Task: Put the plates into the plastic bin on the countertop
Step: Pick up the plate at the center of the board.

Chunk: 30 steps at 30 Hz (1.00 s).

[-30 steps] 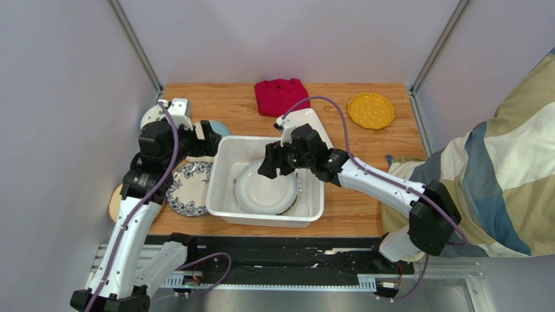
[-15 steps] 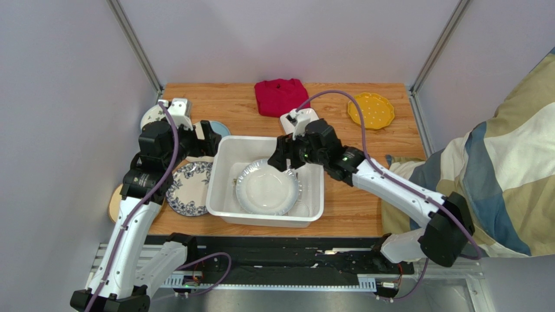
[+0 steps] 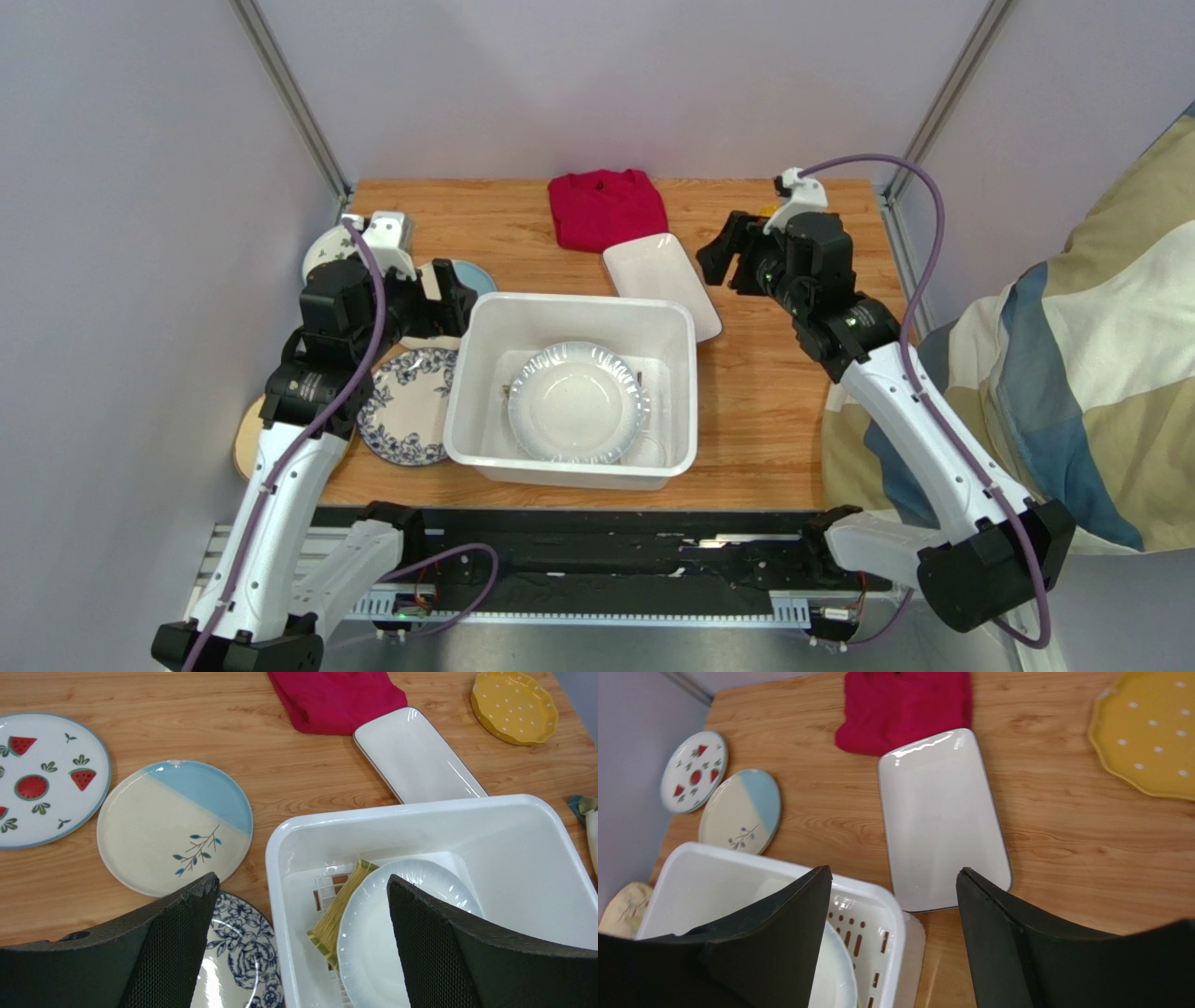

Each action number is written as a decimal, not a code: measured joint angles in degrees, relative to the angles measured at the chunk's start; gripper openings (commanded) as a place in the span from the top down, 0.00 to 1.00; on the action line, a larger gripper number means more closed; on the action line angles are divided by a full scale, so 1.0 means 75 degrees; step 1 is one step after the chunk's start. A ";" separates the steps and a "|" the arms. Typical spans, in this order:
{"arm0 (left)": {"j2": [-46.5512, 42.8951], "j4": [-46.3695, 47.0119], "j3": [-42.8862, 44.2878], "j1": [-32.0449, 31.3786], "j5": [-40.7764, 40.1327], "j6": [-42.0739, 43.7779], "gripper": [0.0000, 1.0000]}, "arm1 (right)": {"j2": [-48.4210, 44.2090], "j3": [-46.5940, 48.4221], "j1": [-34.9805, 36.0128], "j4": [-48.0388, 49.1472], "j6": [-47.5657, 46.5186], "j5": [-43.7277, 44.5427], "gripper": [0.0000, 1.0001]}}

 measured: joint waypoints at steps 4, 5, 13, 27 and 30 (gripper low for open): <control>0.0009 0.0003 0.0000 0.0000 -0.0023 0.0003 0.06 | 0.0440 0.0070 -0.0921 -0.0192 0.0498 0.0423 0.30; 0.0012 0.0003 0.0000 0.0000 -0.0029 0.0003 0.06 | 0.0618 0.0111 -0.1180 -0.0198 0.0603 0.0458 0.30; 0.0064 0.0000 0.0000 -0.0003 -0.0114 0.0015 0.07 | 0.3019 0.1055 -0.2439 -0.0262 0.1160 0.1396 0.32; 0.0105 -0.0009 0.0000 -0.0152 -0.0335 0.0052 0.07 | 0.5907 0.2897 -0.3905 -0.0446 0.1751 0.2110 0.34; 0.0119 -0.0017 0.0000 -0.0192 -0.0373 0.0064 0.06 | 0.6242 0.3144 -0.4127 -0.0513 0.1807 0.2124 0.35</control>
